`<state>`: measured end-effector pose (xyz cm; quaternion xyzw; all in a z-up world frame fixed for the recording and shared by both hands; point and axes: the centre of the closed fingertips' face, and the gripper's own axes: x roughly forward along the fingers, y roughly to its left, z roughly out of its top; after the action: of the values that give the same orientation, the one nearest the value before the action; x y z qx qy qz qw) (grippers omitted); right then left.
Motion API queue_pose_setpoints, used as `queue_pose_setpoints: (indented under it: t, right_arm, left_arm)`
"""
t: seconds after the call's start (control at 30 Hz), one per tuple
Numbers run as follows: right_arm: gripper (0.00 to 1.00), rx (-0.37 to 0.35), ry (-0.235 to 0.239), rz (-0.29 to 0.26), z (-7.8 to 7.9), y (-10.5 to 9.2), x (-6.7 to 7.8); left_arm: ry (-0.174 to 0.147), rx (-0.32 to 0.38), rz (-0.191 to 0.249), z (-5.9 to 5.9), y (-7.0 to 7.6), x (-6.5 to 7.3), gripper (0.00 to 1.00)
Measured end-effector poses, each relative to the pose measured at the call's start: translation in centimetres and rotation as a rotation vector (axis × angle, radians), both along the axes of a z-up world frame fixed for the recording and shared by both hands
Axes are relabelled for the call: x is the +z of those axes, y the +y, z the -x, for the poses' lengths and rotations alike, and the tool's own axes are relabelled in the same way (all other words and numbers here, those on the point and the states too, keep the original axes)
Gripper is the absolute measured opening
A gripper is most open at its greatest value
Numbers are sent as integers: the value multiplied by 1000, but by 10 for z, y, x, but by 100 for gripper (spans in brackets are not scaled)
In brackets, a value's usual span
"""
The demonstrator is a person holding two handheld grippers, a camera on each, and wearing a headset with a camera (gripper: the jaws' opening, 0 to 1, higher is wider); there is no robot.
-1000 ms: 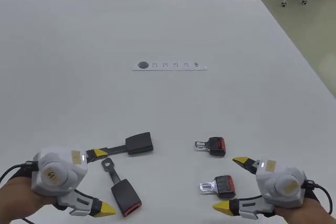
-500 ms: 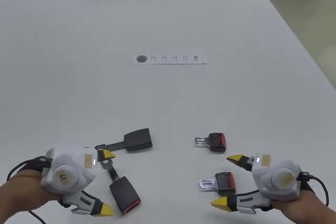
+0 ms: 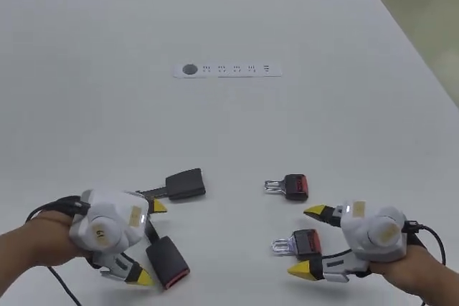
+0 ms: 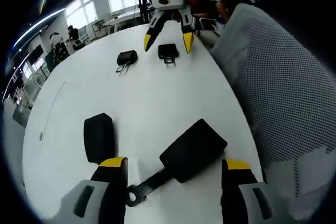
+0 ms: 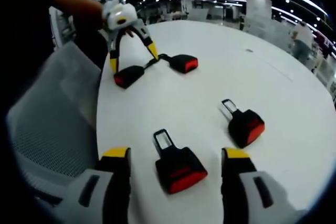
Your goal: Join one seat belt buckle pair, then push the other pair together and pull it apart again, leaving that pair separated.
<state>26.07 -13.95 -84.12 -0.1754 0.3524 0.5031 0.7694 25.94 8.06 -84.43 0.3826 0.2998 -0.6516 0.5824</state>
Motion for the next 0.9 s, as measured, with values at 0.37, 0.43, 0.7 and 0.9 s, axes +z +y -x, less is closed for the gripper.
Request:
queue_pose_setpoints:
  t: [0.37, 0.43, 0.7, 0.9]
  right_arm:
    - [67, 80, 42, 12, 5, -3, -5]
    - [66, 92, 53, 12, 6, -4, -6]
    - [59, 156, 63, 29, 10, -4, -10]
    - [54, 191, 73, 37, 12, -6, -10]
  left_arm:
    - [16, -174, -72, 5, -4, -14, 63]
    - [14, -201, -74, 6, -6, -15, 58]
    - [47, -236, -74, 8, -10, -14, 56]
    - [58, -187, -57, 8, -13, -13, 54]
